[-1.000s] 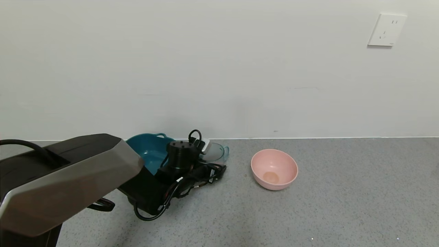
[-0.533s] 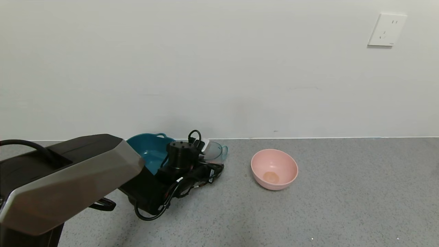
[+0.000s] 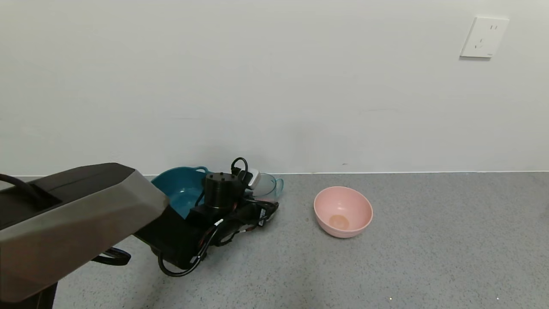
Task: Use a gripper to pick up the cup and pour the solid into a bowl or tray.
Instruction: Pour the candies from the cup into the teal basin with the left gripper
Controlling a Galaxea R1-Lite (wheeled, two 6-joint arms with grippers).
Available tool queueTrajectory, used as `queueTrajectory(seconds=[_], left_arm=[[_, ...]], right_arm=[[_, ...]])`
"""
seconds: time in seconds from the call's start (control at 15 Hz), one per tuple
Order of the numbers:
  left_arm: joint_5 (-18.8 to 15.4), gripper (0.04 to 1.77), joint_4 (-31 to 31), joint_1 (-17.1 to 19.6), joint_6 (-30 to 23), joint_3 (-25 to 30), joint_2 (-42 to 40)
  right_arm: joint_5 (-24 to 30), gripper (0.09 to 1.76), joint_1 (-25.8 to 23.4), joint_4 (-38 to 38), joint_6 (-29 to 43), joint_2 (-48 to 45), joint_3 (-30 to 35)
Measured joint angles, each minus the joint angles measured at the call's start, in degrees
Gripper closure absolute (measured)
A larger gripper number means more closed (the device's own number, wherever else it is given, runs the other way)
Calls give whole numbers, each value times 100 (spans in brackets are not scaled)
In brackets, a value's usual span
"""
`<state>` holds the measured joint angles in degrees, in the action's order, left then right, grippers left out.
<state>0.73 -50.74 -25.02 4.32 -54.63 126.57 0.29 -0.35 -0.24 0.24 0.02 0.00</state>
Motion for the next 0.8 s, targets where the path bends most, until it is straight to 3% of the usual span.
queueTrajectory(seconds=[0.47, 0.8], left_arm=[[72, 51, 529, 149, 9, 72, -794], [34, 51, 1347, 953, 568, -227, -1370]], right_arm=[[0, 14, 2, 0, 2, 0, 0], [0, 14, 2, 2, 0, 0, 0]])
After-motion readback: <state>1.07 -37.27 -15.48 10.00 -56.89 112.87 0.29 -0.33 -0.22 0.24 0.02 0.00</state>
